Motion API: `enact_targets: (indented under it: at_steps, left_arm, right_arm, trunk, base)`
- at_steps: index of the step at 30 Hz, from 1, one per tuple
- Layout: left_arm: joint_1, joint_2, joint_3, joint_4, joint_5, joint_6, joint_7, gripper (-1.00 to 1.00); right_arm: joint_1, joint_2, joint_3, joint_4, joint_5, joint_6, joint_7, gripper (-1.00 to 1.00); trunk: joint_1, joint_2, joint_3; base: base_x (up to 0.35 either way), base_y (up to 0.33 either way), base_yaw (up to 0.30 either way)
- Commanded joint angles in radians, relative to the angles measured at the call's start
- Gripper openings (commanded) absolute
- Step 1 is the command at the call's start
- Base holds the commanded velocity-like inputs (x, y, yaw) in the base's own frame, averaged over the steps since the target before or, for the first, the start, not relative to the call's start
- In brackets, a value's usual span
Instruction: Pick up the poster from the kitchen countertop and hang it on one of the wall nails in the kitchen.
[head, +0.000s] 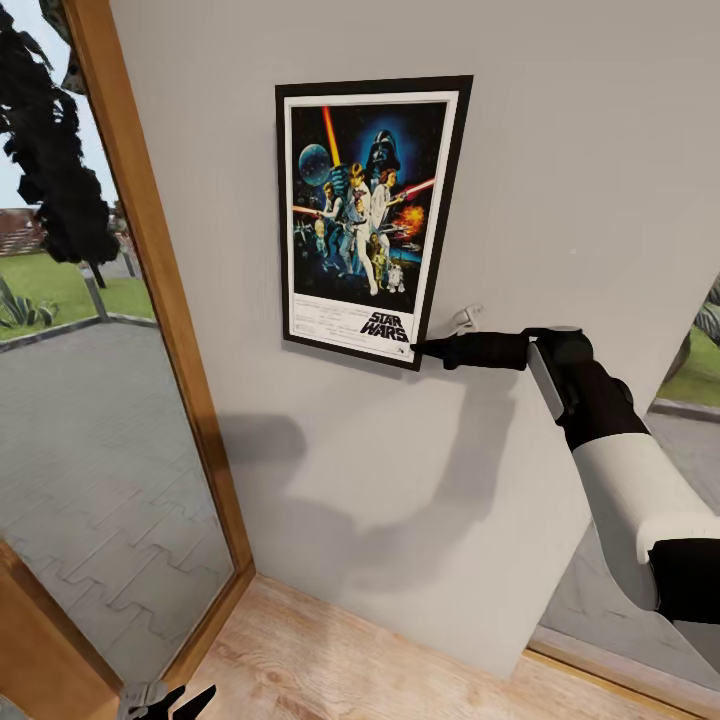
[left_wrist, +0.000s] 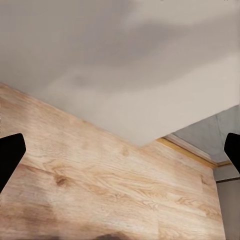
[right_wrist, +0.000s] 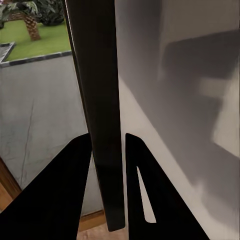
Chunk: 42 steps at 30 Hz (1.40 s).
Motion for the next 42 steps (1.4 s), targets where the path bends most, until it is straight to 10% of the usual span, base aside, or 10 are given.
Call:
enact_targets:
  at_steps: [1,42]
  left_arm:
    - [-0.001,0.001,-0.008,0.001,0.007,-0.006,-0.001,1.0]
    - [-0.001,0.001,-0.008,0.001,0.007,-0.006,0.0,1.0]
  right_arm:
    - [-0.001,-0.001,0.003,0.0,-0.01,0.009,-0.003,-1.0]
    - [-0.001,-0.001,0.002,0.0,-0.01,0.009,-0.003,-1.0]
  trunk:
    - [0.001,-0.002,-0.002]
    - [0.001,-0.002,-0.002]
  base:
    - [0.0,0.09,0.0]
    - [0.013,0.018,0.0]
